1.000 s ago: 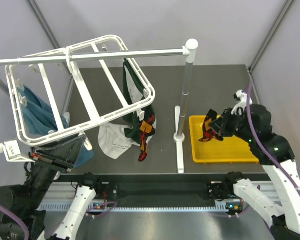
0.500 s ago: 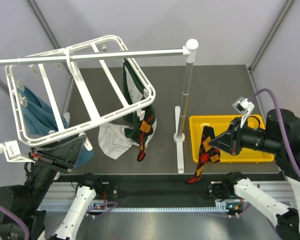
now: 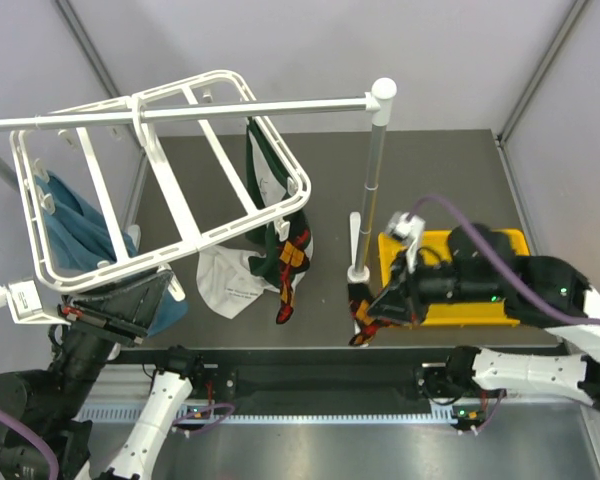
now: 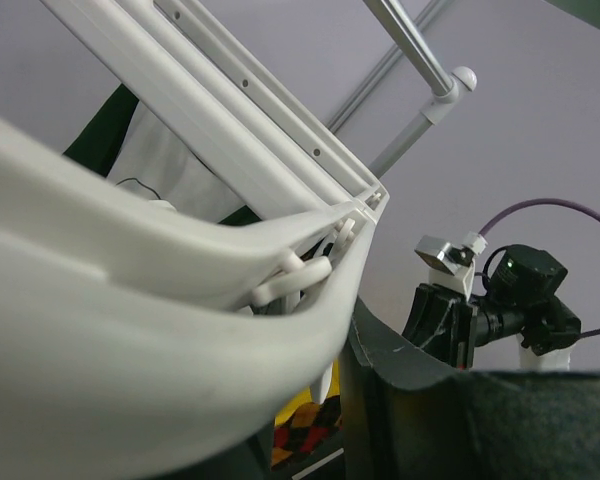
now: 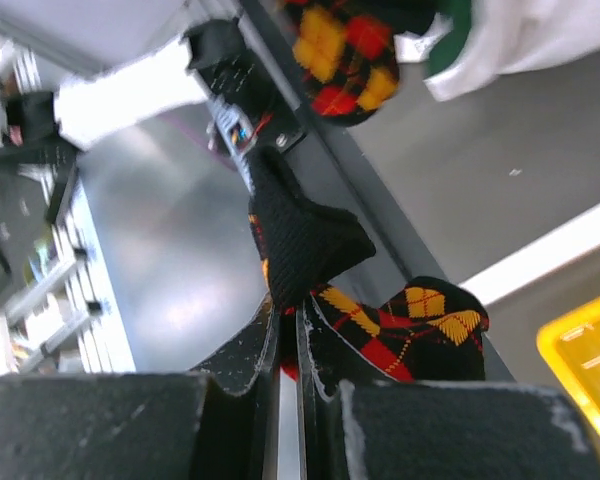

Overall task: Clip the socks to the hanger
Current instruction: Clamp the sock onto the hanger.

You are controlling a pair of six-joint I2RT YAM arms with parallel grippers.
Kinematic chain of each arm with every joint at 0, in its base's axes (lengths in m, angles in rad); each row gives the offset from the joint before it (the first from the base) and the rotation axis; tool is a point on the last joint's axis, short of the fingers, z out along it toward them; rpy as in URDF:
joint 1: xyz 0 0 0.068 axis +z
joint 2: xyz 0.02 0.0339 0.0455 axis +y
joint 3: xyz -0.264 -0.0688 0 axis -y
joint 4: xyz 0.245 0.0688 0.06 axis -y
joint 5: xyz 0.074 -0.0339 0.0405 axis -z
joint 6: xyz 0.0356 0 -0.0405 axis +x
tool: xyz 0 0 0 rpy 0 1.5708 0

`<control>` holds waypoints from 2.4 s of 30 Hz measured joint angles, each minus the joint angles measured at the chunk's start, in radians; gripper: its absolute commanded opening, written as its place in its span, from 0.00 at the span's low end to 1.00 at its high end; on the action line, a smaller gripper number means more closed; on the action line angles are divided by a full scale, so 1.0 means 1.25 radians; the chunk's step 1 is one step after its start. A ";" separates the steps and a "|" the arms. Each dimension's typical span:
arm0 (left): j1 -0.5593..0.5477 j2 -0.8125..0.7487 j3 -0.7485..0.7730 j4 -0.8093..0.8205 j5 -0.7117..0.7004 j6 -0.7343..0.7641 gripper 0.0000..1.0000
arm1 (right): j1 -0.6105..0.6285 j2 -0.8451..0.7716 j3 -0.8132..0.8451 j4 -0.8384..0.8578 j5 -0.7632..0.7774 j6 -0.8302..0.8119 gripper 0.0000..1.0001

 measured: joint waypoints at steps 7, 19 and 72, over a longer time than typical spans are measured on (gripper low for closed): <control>0.000 0.000 0.000 0.000 -0.002 -0.001 0.00 | 0.470 0.181 0.053 0.097 0.364 0.078 0.00; 0.000 0.000 0.006 -0.001 -0.002 -0.008 0.00 | 0.582 0.515 0.379 0.244 0.499 0.032 0.00; 0.000 0.000 0.020 -0.015 -0.016 -0.008 0.00 | 0.473 0.665 0.539 0.279 0.323 -0.004 0.00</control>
